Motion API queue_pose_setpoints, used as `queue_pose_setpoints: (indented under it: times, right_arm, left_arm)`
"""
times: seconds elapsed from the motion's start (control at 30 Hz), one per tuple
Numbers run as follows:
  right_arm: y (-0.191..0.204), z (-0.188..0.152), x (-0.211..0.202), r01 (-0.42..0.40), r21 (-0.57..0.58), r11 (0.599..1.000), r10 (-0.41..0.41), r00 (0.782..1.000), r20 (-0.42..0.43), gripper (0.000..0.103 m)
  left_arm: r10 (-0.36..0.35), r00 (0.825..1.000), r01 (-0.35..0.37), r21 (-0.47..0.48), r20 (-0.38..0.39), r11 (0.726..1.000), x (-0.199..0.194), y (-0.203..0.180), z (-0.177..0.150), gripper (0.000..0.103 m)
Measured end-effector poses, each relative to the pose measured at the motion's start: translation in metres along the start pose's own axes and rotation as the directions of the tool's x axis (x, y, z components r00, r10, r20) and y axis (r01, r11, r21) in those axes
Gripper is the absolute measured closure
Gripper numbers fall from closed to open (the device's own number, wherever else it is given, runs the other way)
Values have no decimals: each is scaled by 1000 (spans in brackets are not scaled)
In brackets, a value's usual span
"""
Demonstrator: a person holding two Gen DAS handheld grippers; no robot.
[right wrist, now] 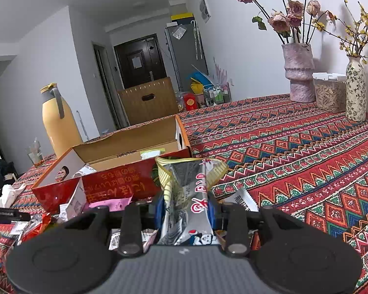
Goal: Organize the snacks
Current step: 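Grasp the white cracker packet with the left gripper while the right gripper holds the chip bag, then lower both held packets into the cardboard box and open both grippers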
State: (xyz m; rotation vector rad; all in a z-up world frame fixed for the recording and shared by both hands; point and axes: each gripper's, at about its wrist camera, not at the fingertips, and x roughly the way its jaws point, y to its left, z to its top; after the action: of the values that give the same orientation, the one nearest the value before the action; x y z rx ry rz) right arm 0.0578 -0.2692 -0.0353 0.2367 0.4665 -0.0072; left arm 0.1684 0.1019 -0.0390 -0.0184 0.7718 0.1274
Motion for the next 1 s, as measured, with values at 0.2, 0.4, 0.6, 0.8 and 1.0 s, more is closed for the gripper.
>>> queue_pose_setpoints:
  times: [0.2, 0.4, 0.6, 0.8, 1.0]
  right_arm:
    - [-3, 0, 3, 4, 6, 1000, -4, 1000, -5, 70]
    - [-6, 0, 8, 2, 13, 1000, -2, 1000, -13, 70]
    - [-6, -1, 9, -5, 15, 1000, 5, 1000, -16, 70]
    - [-6, 0, 7, -5, 14, 1000, 6, 1000, -11, 70]
    - [-3, 1, 4, -7, 8, 1000, 7, 1000, -3, 70]
  left_arm:
    - [6, 997, -7, -5, -83, 1000, 19, -11, -1, 16]
    - [-8, 998, 7, -17, -62, 1000, 11, -8, -4, 43]
    - [-33, 999, 32, -27, -38, 999, 5, -4, -8, 54]
    - [-32, 999, 32, -25, -11, 999, -2, -2, -13, 55]
    - [-23, 998, 25, -38, 56, 999, -22, 3, -9, 55]
